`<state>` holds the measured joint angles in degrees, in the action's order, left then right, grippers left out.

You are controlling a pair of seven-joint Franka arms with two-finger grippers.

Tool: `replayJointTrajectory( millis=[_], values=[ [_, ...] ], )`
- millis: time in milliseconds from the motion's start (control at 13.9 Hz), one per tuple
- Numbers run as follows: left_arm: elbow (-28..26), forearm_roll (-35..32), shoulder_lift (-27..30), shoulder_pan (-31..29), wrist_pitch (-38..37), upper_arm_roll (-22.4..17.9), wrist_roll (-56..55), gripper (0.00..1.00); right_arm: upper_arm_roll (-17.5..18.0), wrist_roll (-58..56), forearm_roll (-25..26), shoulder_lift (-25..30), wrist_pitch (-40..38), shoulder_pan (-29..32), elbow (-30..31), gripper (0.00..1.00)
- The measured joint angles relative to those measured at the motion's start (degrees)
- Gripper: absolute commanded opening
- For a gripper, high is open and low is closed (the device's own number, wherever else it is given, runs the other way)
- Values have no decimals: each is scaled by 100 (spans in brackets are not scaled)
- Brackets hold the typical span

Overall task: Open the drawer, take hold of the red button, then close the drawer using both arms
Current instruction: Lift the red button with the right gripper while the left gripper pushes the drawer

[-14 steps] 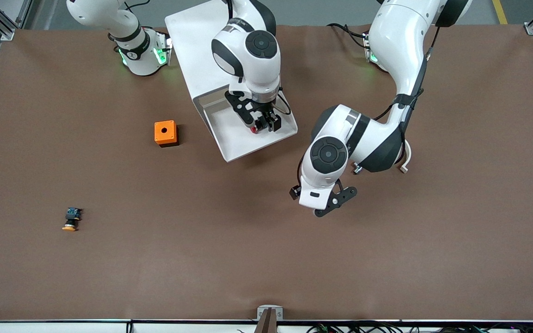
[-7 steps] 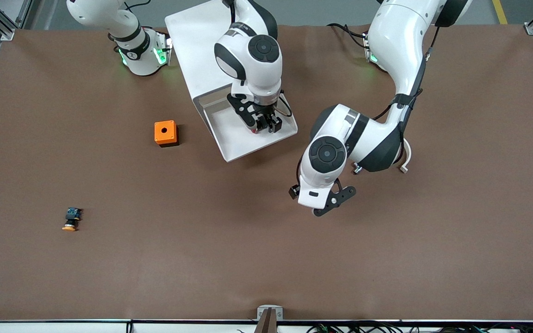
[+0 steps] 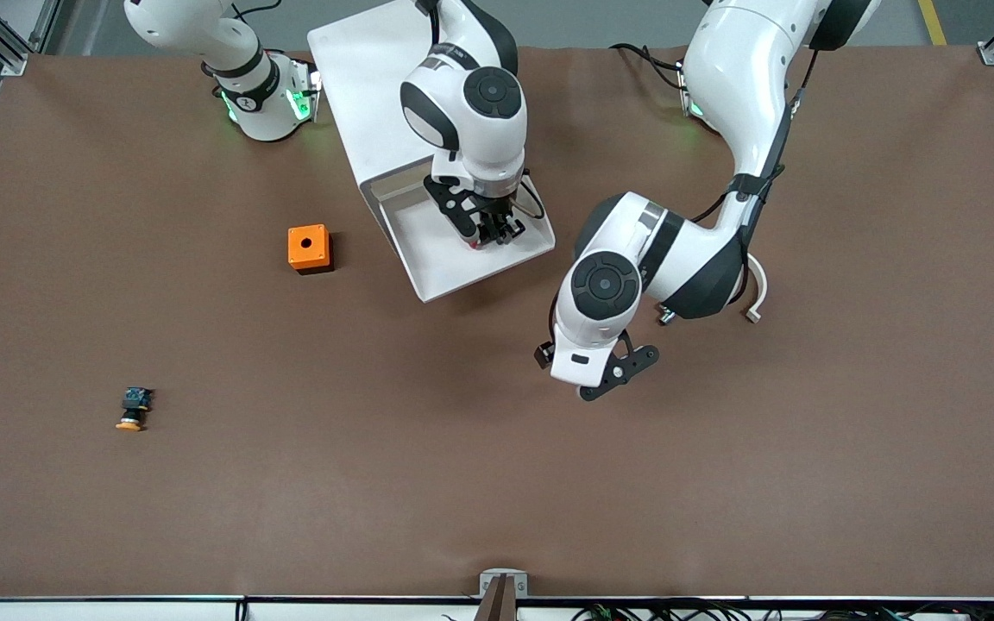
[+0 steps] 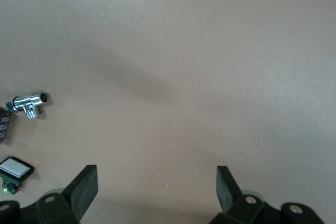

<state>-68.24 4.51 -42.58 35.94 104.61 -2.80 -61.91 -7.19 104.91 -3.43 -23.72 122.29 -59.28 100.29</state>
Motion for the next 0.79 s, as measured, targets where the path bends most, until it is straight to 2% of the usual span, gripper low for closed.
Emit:
replayJointTrajectory(
  millis=[72, 144, 431, 790],
  values=[
    [0, 0, 0, 0, 0, 3, 0, 99, -1, 0, 0, 0, 0, 0, -6, 3],
    [0, 0, 0, 0, 0, 3, 0, 99, -1, 0, 0, 0, 0, 0, -10, 1],
    [-2, 0, 0, 0, 0, 3, 0, 99, -32, -40, 0, -1, -150, 2, -74, 0],
    [-7, 0, 0, 0, 0, 3, 0, 99, -97, -755, 0, 13, -1383, 263, -764, 0]
  ],
)
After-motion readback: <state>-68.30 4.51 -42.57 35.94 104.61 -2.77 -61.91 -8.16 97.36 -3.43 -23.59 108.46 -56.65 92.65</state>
